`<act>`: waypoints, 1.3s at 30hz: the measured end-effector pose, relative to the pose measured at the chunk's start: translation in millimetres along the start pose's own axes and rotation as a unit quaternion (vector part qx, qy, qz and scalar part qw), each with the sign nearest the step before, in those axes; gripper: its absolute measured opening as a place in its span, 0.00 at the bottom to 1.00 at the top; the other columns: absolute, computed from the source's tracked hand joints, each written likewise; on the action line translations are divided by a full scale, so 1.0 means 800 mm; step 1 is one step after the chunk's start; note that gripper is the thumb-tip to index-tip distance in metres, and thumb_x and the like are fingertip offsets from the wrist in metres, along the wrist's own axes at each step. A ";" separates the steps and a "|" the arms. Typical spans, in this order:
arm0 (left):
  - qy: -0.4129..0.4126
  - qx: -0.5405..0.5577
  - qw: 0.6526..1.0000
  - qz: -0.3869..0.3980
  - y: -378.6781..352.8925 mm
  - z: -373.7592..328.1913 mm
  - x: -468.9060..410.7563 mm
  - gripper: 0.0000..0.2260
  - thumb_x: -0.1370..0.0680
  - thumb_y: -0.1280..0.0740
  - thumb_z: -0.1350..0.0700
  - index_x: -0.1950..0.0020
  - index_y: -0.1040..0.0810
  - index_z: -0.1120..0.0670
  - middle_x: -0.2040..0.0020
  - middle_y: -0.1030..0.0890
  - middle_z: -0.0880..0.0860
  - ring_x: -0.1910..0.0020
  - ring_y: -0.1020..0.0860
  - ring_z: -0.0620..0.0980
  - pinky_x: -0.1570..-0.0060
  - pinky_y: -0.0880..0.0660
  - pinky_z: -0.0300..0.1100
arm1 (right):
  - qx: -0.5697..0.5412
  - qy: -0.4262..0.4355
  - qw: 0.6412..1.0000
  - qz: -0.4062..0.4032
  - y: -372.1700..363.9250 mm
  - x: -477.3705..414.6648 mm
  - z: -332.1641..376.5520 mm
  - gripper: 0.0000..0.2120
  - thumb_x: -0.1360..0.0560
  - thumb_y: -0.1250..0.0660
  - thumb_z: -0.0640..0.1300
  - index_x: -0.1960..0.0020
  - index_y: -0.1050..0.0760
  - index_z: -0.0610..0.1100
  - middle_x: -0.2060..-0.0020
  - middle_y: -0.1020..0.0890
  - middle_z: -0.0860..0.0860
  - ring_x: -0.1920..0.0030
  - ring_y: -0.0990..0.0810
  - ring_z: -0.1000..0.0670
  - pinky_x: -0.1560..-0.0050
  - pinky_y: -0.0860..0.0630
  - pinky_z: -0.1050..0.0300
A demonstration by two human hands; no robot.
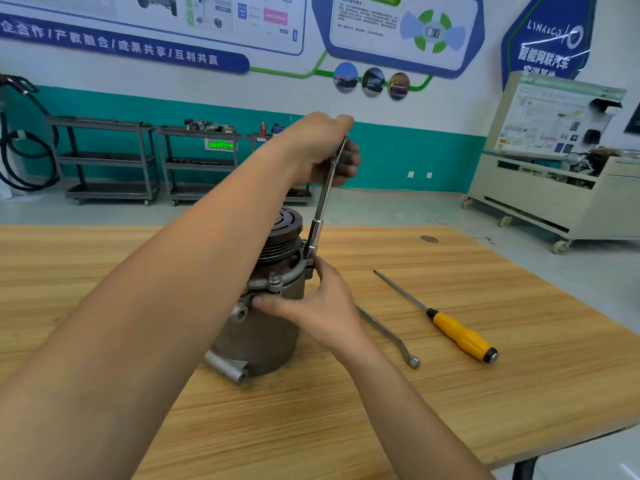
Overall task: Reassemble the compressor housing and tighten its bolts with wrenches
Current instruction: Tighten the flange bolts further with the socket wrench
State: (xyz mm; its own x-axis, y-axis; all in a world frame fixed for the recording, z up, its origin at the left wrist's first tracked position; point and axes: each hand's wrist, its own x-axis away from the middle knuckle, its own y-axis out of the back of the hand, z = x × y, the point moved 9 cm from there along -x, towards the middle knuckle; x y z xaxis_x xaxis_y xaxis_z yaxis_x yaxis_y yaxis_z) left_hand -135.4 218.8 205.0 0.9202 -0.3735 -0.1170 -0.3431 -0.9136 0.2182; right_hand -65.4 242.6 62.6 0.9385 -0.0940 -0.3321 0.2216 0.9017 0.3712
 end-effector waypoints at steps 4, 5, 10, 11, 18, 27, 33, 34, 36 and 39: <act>-0.140 -0.391 0.886 -0.205 0.015 -0.054 0.025 0.08 0.20 0.44 0.62 0.55 0.27 0.62 0.52 0.23 0.59 0.54 0.24 0.58 0.61 0.32 0.44 | -0.005 -0.005 1.000 0.005 -0.003 0.003 0.003 0.23 0.46 0.21 0.59 0.60 0.32 0.67 0.61 0.29 0.76 0.53 0.29 0.72 0.57 0.34 0.74; -0.145 -0.369 0.892 -0.218 0.013 -0.053 0.026 0.08 0.20 0.45 0.63 0.55 0.28 0.62 0.53 0.25 0.58 0.54 0.26 0.58 0.61 0.33 0.43 | -0.006 -0.008 1.000 0.003 -0.003 0.003 0.003 0.23 0.48 0.23 0.61 0.60 0.32 0.66 0.60 0.28 0.75 0.53 0.29 0.70 0.58 0.33 0.72; -0.142 -0.099 0.948 -0.268 0.013 -0.024 0.027 0.14 0.19 0.48 0.59 0.65 0.38 0.58 0.68 0.35 0.49 0.70 0.36 0.44 0.74 0.42 0.38 | -0.009 -0.033 0.999 0.014 -0.008 0.004 -0.003 0.24 0.43 0.30 0.57 0.49 0.31 0.56 0.43 0.23 0.54 0.44 0.25 0.51 0.44 0.26 0.50; -0.154 -0.057 0.946 -0.281 0.015 -0.023 0.030 0.15 0.19 0.47 0.57 0.65 0.38 0.57 0.69 0.35 0.49 0.72 0.37 0.44 0.74 0.42 0.40 | -0.007 -0.038 0.999 0.019 -0.008 0.004 -0.004 0.26 0.41 0.30 0.56 0.45 0.31 0.53 0.41 0.24 0.51 0.41 0.26 0.48 0.42 0.26 0.47; -0.121 -0.016 0.981 -0.152 0.004 -0.020 0.011 0.14 0.18 0.47 0.53 0.64 0.40 0.54 0.70 0.39 0.51 0.77 0.43 0.47 0.79 0.46 0.30 | -0.025 -0.022 0.999 0.007 -0.007 0.004 -0.002 0.31 0.48 0.25 0.61 0.48 0.32 0.59 0.48 0.25 0.60 0.46 0.27 0.58 0.48 0.30 0.60; -0.094 -0.008 0.980 0.176 -0.034 -0.012 0.015 0.18 0.17 0.50 0.48 0.65 0.36 0.52 0.80 0.41 0.44 0.82 0.46 0.42 0.83 0.47 0.32 | 0.025 -0.011 1.000 -0.001 0.000 -0.001 -0.005 0.28 0.46 0.21 0.60 0.53 0.34 0.64 0.50 0.26 0.64 0.41 0.27 0.55 0.39 0.28 0.53; -0.190 -0.443 0.871 -0.091 -0.009 -0.061 0.035 0.18 0.18 0.47 0.49 0.54 0.26 0.61 0.62 0.27 0.54 0.63 0.27 0.52 0.63 0.33 0.42 | 0.030 -0.016 0.999 0.016 0.000 0.001 -0.001 0.32 0.44 0.21 0.60 0.47 0.34 0.61 0.55 0.30 0.71 0.40 0.27 0.56 0.37 0.30 0.53; -0.194 -0.496 0.835 -0.137 -0.011 -0.071 0.041 0.13 0.18 0.46 0.52 0.55 0.30 0.60 0.59 0.29 0.55 0.59 0.29 0.55 0.60 0.34 0.44 | 0.026 -0.018 0.999 0.019 0.000 0.002 -0.001 0.31 0.44 0.21 0.60 0.47 0.33 0.61 0.55 0.29 0.71 0.40 0.27 0.56 0.37 0.30 0.53; -0.191 -0.497 0.829 -0.171 -0.020 -0.074 0.046 0.05 0.19 0.45 0.59 0.55 0.34 0.57 0.58 0.32 0.55 0.56 0.31 0.55 0.57 0.35 0.45 | 0.021 -0.022 0.999 0.025 -0.002 0.003 -0.001 0.30 0.45 0.22 0.60 0.47 0.31 0.59 0.55 0.28 0.69 0.40 0.26 0.54 0.39 0.29 0.52; -0.192 -0.422 0.866 -0.186 -0.027 -0.057 0.040 0.08 0.20 0.46 0.60 0.59 0.35 0.59 0.59 0.31 0.55 0.59 0.31 0.55 0.61 0.36 0.44 | 0.019 -0.021 0.999 0.023 -0.002 0.004 0.004 0.31 0.51 0.29 0.63 0.50 0.33 0.61 0.58 0.29 0.71 0.44 0.26 0.55 0.41 0.28 0.52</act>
State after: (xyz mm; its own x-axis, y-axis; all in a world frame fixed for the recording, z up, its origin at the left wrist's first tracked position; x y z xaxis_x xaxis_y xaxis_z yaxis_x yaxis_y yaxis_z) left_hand -89.9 234.0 240.5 0.7516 -0.2518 -0.6097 0.3729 -0.6003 0.7075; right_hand -62.0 239.5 63.4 0.9583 -0.0711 -0.2767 0.1869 0.8885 0.4190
